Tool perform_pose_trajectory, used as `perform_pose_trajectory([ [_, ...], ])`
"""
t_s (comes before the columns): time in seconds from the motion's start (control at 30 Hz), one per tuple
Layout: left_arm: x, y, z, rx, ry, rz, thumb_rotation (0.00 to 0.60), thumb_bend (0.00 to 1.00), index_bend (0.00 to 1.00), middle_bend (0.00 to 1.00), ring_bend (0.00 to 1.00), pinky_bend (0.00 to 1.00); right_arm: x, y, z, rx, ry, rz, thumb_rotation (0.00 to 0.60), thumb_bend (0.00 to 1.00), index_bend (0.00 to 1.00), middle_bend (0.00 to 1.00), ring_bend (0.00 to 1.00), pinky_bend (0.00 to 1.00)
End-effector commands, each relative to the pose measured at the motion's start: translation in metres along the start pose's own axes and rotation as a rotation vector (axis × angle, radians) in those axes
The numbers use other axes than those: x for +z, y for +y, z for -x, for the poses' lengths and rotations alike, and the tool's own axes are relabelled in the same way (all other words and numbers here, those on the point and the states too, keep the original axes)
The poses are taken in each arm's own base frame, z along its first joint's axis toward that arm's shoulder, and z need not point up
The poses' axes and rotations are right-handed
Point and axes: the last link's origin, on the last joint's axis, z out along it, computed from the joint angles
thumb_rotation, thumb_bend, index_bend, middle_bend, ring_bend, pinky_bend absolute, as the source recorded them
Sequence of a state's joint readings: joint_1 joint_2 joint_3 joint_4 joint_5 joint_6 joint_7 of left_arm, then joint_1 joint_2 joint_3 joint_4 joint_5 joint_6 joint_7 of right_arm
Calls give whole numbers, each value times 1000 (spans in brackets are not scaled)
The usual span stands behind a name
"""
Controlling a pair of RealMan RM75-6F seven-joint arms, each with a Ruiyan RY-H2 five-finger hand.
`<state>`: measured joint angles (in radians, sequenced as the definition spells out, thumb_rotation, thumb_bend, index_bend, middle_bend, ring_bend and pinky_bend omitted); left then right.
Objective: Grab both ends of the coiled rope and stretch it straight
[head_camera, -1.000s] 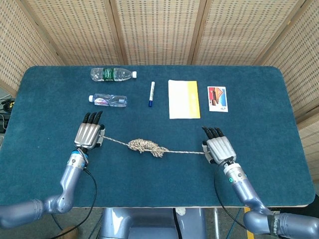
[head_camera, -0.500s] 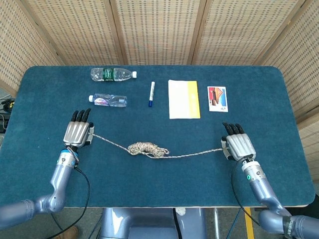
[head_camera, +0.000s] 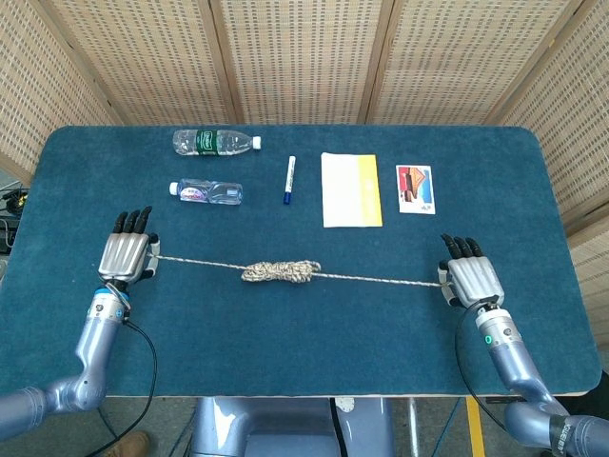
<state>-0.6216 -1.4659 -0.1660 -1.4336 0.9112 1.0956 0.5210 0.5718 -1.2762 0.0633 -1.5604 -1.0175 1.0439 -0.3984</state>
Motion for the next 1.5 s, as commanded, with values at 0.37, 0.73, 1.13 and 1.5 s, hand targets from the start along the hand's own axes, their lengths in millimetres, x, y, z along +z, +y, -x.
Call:
perform_pose_trajectory([
  [0.37,-10,-4,-6,-44,-17,17,600,0,0,0,0,0,-4,2,-3,56,4,-14,600,0,0,0,0,0],
  [0.73,-65,-50,-43,-113,180,-51,600,0,0,0,0,0,-41,18,-29,82,237,-75,600,0,0,0,0,0],
  [1.13,-166,-74,-33,-135,204,-159,600,0,0,0,0,0,-114,26,-13,45,387,-99,600,0,0,0,0,0],
  [1.5,-208,-80,-19,-173,237,-116,600,0,0,0,0,0,-151,17,-6,-37,392,-3,600,0,0,0,0,0],
])
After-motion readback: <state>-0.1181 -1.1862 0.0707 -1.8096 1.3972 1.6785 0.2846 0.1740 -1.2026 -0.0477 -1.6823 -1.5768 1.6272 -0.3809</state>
